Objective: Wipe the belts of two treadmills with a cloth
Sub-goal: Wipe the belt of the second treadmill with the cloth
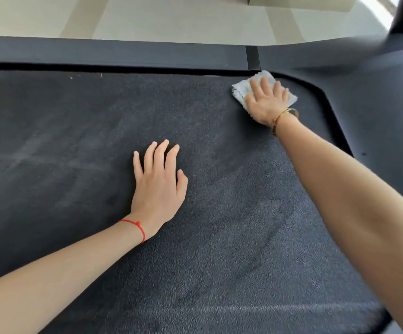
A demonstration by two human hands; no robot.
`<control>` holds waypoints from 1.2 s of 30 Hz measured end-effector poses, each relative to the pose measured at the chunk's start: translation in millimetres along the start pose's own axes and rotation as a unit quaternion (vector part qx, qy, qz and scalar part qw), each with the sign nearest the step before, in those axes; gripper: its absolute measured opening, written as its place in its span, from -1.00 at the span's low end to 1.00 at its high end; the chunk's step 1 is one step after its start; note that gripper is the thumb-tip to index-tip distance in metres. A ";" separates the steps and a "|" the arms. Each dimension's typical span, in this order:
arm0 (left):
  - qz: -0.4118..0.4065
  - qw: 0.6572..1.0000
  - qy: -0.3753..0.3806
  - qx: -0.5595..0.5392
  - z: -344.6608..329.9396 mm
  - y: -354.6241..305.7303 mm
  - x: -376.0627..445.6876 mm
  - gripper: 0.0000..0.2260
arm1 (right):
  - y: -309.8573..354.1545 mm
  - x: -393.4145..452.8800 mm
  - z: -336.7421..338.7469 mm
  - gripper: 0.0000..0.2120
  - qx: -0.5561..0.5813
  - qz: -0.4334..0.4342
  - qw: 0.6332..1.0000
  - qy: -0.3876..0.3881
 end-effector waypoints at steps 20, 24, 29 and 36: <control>0.016 1.000 -0.005 0.003 0.9 0.8 1.4 -0.45 | -6.5 22.1 4.8 -0.42 0.018 0.040 0.999 -0.016; 0.012 1.000 -0.016 -0.003 2.8 -0.2 0.9 -0.44 | 12.6 -8.8 -7.9 -0.45 -0.008 0.137 0.991 -0.002; 0.008 1.000 -0.023 -0.016 2.6 0.5 -0.1 -0.49 | -56.1 -20.9 5.2 -0.46 -0.001 0.075 0.997 -0.020; 0.004 0.999 -0.040 -0.025 5.1 -0.1 0.3 -0.52 | -88.7 -56.5 0.5 -0.45 0.020 -0.011 1.000 -0.018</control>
Point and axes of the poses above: each hand's wrist, its own x-axis towards the middle knuckle, its own z-axis out of the back of the hand, y = z × x, the point moved 7 cm from there along x, towards the middle knuckle, and after that the axes turned 6 degrees about y, right-handed, at the moved point
